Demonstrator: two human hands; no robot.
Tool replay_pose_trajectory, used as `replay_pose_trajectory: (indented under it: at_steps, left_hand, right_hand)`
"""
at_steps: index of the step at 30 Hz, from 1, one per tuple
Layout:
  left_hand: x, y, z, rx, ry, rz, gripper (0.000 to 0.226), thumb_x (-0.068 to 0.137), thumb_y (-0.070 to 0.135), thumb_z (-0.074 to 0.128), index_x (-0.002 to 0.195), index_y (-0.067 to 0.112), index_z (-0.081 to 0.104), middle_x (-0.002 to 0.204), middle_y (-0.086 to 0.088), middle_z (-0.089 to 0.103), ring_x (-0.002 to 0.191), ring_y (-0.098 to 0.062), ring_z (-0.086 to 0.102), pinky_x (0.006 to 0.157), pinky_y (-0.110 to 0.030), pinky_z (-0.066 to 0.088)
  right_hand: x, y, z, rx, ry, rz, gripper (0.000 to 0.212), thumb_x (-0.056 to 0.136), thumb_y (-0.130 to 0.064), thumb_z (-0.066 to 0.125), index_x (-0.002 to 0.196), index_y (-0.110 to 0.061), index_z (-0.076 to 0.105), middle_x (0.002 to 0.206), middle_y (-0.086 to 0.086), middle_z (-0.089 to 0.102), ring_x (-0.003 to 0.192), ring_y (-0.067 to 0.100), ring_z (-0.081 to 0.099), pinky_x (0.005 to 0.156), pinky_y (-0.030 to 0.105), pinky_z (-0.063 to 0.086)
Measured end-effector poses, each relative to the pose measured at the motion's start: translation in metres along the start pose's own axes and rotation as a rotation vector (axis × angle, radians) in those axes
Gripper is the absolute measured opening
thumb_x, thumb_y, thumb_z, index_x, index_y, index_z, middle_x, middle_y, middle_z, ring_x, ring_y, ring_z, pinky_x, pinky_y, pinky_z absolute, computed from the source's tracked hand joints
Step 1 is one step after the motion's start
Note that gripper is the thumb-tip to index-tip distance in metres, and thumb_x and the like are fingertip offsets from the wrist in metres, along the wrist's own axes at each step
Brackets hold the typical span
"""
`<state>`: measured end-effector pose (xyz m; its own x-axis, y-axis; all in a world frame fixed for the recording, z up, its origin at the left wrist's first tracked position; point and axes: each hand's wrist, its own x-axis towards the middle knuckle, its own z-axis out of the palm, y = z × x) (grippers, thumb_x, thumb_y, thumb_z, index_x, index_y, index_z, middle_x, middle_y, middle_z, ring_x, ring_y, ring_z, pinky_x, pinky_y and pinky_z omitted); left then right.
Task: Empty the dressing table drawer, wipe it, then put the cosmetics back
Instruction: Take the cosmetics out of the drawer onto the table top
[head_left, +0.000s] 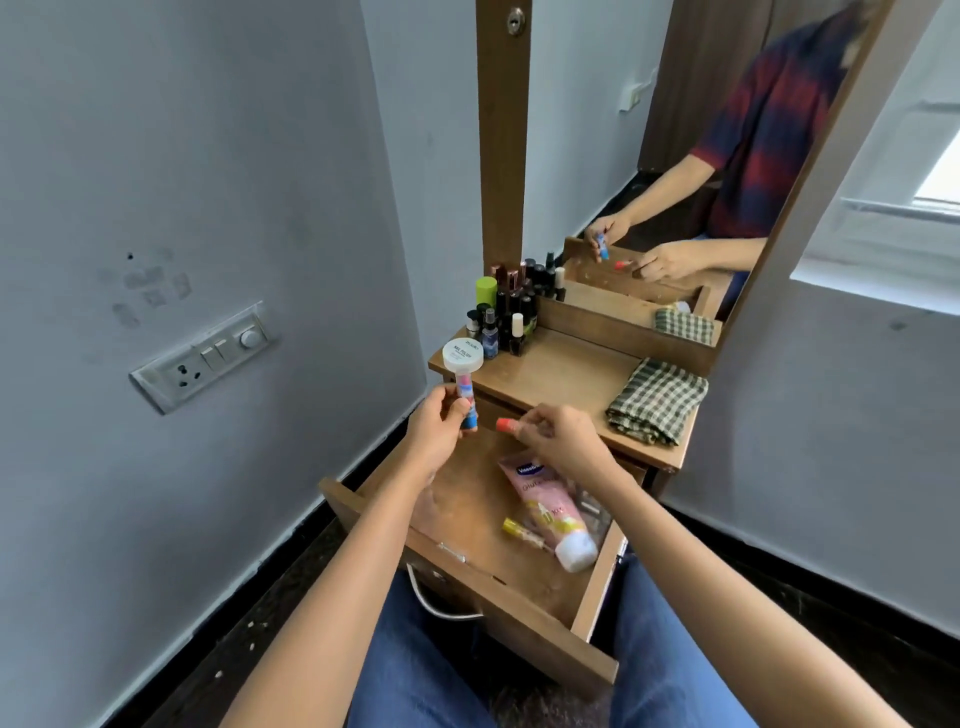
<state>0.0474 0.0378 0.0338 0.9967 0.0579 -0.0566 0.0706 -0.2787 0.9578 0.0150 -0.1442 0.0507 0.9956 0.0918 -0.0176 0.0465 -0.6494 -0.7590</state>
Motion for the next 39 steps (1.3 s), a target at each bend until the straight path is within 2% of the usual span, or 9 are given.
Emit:
replay_pose_trajectory:
  at_steps: [3,6,9,12,15,20,26,33,39]
  left_hand:
    - [0.016,0.017,0.009,0.183,0.075,0.064,0.021,0.098,0.022,0.051,0.117,0.014,0.054,0.116,-0.004,0.063,0.106,-0.023,0.06,0.089,-0.039,0.051]
    - [0.031,0.034,0.022,0.276,0.116,0.119,0.023,0.099,0.018,0.049,0.12,0.008,0.053,0.116,-0.008,0.06,0.105,-0.025,0.058,0.079,-0.028,0.042]
    - [0.046,0.037,0.036,0.284,0.163,0.157,0.018,0.099,0.014,0.048,0.115,0.008,0.053,0.113,-0.01,0.062,0.096,-0.023,0.058,0.073,-0.025,0.037]
    - [0.055,0.033,0.048,0.268,0.236,0.134,0.015,0.098,0.011,0.047,0.112,0.009,0.053,0.11,-0.009,0.063,0.089,-0.019,0.058,0.07,-0.027,0.04]
    - [0.059,0.026,0.054,0.236,0.316,0.119,0.016,0.097,0.01,0.048,0.113,0.008,0.054,0.108,-0.009,0.063,0.094,-0.023,0.061,0.073,-0.029,0.045]
    - [0.065,0.008,0.053,0.2,0.367,0.147,0.015,0.098,0.013,0.05,0.111,0.009,0.055,0.107,-0.006,0.064,0.095,-0.021,0.062,0.077,-0.028,0.048]
    - [0.063,0.0,0.049,0.166,0.394,0.209,0.015,0.098,0.017,0.052,0.11,0.011,0.056,0.107,-0.001,0.064,0.094,-0.014,0.058,0.076,-0.022,0.041]
    - [0.063,-0.001,0.051,0.16,0.367,0.209,0.016,0.096,0.018,0.054,0.111,0.011,0.058,0.108,-0.002,0.066,0.097,-0.016,0.061,0.077,-0.023,0.044]
    - [0.062,0.008,0.052,0.175,0.353,0.207,0.021,0.095,0.015,0.056,0.114,0.008,0.06,0.11,-0.003,0.066,0.093,-0.008,0.055,0.077,-0.016,0.039]
  right_hand:
    - [0.026,-0.013,-0.016,0.029,0.125,-0.01,0.013,0.087,-0.023,0.07,0.092,-0.012,0.065,0.077,-0.006,0.063,0.061,0.008,0.064,0.054,0.019,0.053]
    - [0.059,-0.022,-0.025,0.039,0.186,0.007,0.01,0.077,-0.012,0.075,0.083,-0.009,0.068,0.075,0.0,0.069,0.065,0.01,0.063,0.061,0.026,0.053]
    - [0.09,-0.023,-0.025,-0.002,0.177,0.058,0.012,0.07,-0.002,0.075,0.075,-0.006,0.064,0.075,0.004,0.067,0.067,0.017,0.059,0.06,0.025,0.046]
    - [0.111,-0.015,-0.015,-0.076,0.186,0.069,0.02,0.075,0.0,0.064,0.067,-0.014,0.054,0.077,0.008,0.063,0.069,0.023,0.055,0.061,0.031,0.044]
    - [0.12,-0.007,-0.002,-0.077,0.214,0.015,0.007,0.081,-0.007,0.063,0.077,-0.012,0.06,0.082,0.009,0.065,0.073,0.024,0.059,0.066,0.036,0.049]
    - [0.126,0.006,0.017,-0.033,0.303,-0.058,0.016,0.083,-0.013,0.069,0.098,-0.012,0.063,0.094,0.002,0.061,0.079,0.017,0.059,0.07,0.026,0.047]
    - [0.136,0.012,0.033,0.101,0.39,0.012,0.017,0.08,-0.008,0.072,0.092,-0.014,0.06,0.084,0.001,0.064,0.076,0.016,0.059,0.071,0.03,0.052]
    - [0.14,0.009,0.038,0.194,0.428,0.034,0.014,0.083,-0.005,0.068,0.092,-0.014,0.062,0.081,-0.002,0.064,0.076,0.014,0.06,0.074,0.031,0.054]
    - [0.125,0.014,0.032,0.321,0.418,-0.01,0.018,0.083,-0.003,0.065,0.098,-0.013,0.062,0.087,-0.001,0.065,0.08,0.013,0.061,0.069,0.013,0.049]
